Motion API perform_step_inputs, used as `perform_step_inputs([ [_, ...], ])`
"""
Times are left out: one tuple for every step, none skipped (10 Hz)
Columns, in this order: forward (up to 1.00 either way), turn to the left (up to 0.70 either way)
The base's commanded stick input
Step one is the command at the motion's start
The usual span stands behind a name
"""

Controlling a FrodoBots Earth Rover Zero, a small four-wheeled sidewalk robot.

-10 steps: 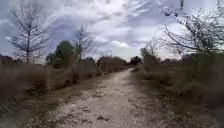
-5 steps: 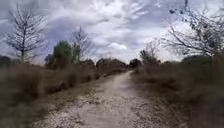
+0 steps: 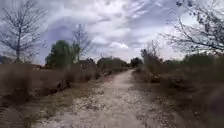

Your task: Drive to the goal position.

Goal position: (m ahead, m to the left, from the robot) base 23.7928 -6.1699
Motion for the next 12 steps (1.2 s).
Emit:
perform_step_inputs([
  [0.5,0.0],
  [0.5,0.0],
  [0.5,0.0],
  [0.5,0.0],
  [0.5,-0.09],
  [0.5,-0.5],
  [0.5,-0.5],
  [0.5,-0.43],
  [0.5,-0.2],
  [0.5,0.0],
  [0.5,0.0],
  [0.5,0.0],
])
